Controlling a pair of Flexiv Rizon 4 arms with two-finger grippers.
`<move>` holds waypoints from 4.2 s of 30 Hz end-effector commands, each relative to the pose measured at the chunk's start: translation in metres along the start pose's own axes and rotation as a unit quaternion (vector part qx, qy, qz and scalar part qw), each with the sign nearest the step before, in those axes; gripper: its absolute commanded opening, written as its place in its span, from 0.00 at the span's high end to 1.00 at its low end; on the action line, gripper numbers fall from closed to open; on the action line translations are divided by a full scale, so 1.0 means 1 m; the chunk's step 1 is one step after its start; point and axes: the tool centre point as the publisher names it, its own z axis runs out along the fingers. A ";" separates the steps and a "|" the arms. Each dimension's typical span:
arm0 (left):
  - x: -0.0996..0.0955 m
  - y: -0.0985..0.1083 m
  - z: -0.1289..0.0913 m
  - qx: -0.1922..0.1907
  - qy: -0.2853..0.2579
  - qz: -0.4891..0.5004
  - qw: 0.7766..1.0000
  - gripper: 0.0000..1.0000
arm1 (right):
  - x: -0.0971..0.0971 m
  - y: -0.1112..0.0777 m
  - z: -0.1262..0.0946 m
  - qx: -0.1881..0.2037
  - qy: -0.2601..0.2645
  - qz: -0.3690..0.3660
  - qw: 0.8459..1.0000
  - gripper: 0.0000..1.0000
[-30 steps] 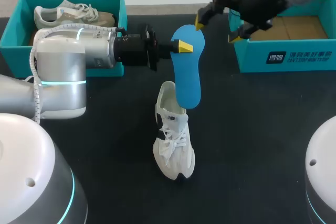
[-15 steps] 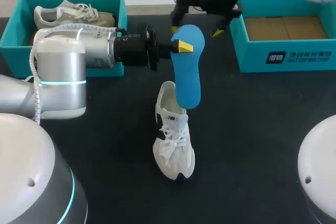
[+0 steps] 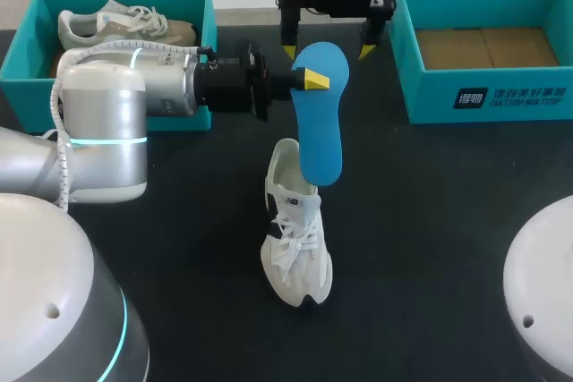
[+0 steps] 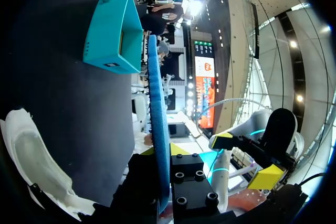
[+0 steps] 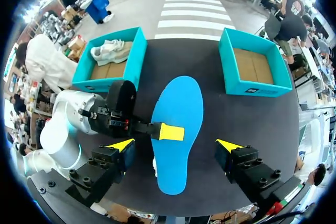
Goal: Take the shoe out of the shoebox, open the shoe tongue, remove and reinsert the insole, then place the shoe into the shoebox
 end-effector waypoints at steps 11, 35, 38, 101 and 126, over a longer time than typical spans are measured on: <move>0.000 0.000 -0.001 -0.001 0.000 0.000 1.000 1.00 | 0.001 -0.005 -0.003 -0.001 0.001 0.004 1.000 0.00; 0.000 0.000 -0.001 -0.001 0.000 0.000 1.000 1.00 | 0.001 -0.005 -0.003 -0.001 0.001 0.004 1.000 0.00; 0.000 0.000 -0.001 -0.001 0.000 0.000 1.000 1.00 | 0.001 -0.005 -0.003 -0.001 0.001 0.004 1.000 0.00; 0.000 0.000 -0.001 -0.001 0.000 0.000 1.000 1.00 | -0.106 0.006 -0.024 -0.020 0.496 0.051 0.867 0.00; 0.000 0.000 -0.001 -0.001 0.000 0.000 1.000 1.00 | -0.101 -0.009 0.025 0.011 0.584 0.057 0.810 0.00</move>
